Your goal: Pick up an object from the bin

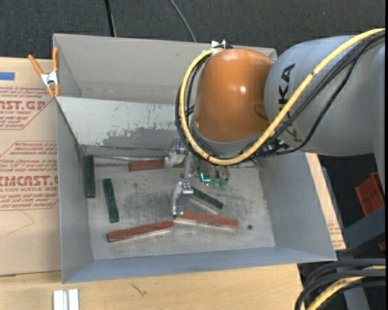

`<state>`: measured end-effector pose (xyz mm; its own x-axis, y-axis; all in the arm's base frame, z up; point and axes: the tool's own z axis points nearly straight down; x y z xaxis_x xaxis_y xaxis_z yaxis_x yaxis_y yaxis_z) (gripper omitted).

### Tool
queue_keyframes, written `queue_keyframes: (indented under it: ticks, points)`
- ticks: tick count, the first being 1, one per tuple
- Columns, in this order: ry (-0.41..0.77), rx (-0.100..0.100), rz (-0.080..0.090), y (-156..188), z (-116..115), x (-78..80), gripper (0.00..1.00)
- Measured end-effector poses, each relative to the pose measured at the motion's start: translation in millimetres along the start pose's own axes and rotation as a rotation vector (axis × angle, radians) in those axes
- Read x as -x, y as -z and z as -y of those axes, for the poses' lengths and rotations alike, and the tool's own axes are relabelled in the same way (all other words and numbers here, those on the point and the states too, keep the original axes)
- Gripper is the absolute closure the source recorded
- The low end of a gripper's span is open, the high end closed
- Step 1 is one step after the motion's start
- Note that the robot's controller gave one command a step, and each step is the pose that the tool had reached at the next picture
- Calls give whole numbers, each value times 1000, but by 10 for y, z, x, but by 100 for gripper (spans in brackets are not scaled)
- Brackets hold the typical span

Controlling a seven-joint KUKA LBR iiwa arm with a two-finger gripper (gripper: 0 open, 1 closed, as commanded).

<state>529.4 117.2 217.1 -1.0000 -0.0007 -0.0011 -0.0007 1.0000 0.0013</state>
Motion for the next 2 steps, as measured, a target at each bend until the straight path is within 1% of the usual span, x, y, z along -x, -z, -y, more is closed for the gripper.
queue_keyframes:
  ticks: [1, 2]
  points:
    - [46, 0, 6, -595, 75, -4, 0]
    - [11, 5, 19, -1393, 265, -13, 100]
